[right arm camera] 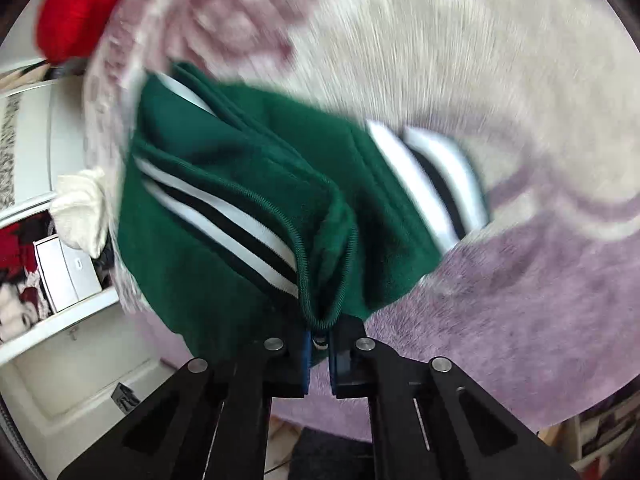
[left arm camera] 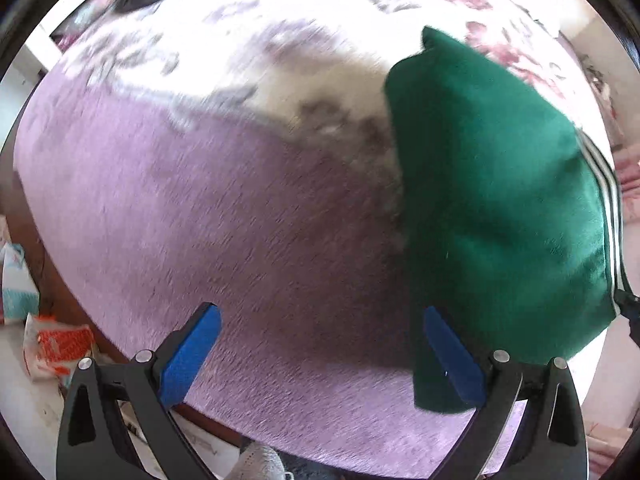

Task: Fold large clothes
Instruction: 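Press the folded jacket flat with the right tool while the left tool withdraws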

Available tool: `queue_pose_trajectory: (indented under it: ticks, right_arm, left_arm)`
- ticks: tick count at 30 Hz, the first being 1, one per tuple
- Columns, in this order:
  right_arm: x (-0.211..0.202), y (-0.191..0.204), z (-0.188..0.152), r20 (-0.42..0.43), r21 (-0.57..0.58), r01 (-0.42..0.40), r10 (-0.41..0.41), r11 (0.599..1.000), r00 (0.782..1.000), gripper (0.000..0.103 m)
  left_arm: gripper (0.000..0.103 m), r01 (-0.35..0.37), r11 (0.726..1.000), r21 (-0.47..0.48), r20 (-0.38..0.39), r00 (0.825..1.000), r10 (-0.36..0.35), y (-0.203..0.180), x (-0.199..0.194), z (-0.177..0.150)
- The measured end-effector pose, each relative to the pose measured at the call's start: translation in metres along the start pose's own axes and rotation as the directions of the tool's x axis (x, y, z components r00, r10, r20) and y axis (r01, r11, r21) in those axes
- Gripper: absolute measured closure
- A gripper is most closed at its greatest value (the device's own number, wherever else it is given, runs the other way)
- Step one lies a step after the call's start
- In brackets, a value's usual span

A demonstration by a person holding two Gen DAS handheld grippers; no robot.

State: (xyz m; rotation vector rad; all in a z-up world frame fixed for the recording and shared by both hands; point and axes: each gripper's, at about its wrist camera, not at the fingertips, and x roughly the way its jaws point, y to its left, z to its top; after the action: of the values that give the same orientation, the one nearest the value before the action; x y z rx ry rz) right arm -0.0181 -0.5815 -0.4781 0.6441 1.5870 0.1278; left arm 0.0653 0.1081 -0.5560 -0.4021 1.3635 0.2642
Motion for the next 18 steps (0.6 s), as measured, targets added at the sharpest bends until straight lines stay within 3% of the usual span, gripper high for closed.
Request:
queue_pose_trajectory:
  ticks: [2, 4, 6, 8, 10, 11, 14, 15, 16, 18]
  right_arm:
    - [-0.005, -0.009, 0.000, -0.010, -0.002, 0.045, -0.045, 0.999, 0.999, 0.098]
    - [0.016, -0.018, 0.002, -0.094, -0.011, 0.100, -0.101, 0.995, 0.990, 0.097]
    - [0.040, -0.007, 0.010, -0.204, -0.133, 0.163, -0.188, 0.978, 0.961, 0.095]
    - [0.040, 0.020, 0.016, -0.219, -0.268, 0.202, -0.264, 0.942, 0.939, 0.094]
    - [0.025, 0.061, 0.021, -0.145, -0.435, 0.287, -0.381, 0.853, 0.913, 0.086]
    - [0.016, 0.086, 0.022, -0.072, -0.513, 0.340, -0.434, 0.788, 0.898, 0.084]
    - [0.003, 0.156, 0.025, 0.056, -0.671, 0.376, -0.462, 0.639, 0.885, 0.066]
    - [0.004, 0.188, 0.026, 0.088, -0.719, 0.365, -0.444, 0.591, 0.892, 0.052]
    - [0.009, 0.209, 0.026, 0.091, -0.746, 0.338, -0.416, 0.573, 0.905, 0.046]
    - [0.032, 0.263, 0.035, 0.036, -0.804, 0.243, -0.363, 0.542, 0.931, 0.045]
  left_arm:
    - [0.000, 0.041, 0.999, 0.004, 0.002, 0.999, -0.041, -0.006, -0.001, 0.004]
    - [0.000, 0.070, 0.998, -0.006, 0.012, 0.997, -0.070, -0.014, -0.001, 0.010]
    - [0.000, 0.058, 0.998, -0.012, 0.017, 0.998, -0.058, -0.023, -0.002, 0.022]
    - [0.000, 0.018, 1.000, -0.023, 0.047, 0.999, -0.017, -0.023, -0.004, 0.036]
    - [0.000, -0.060, 0.998, -0.032, 0.060, 0.996, 0.062, -0.024, -0.003, 0.037]
    - [0.000, -0.106, 0.993, -0.043, 0.061, 0.992, 0.109, -0.022, 0.000, 0.034]
    - [0.000, -0.206, 0.974, -0.095, 0.049, 0.976, 0.211, -0.002, 0.010, 0.036]
    - [0.000, -0.225, 0.967, -0.120, 0.033, 0.973, 0.230, 0.012, 0.020, 0.040]
    - [0.000, -0.222, 0.965, -0.143, 0.019, 0.974, 0.226, 0.025, 0.026, 0.043]
    - [0.000, -0.215, 0.953, -0.211, -0.017, 0.976, 0.217, 0.045, 0.039, 0.050]
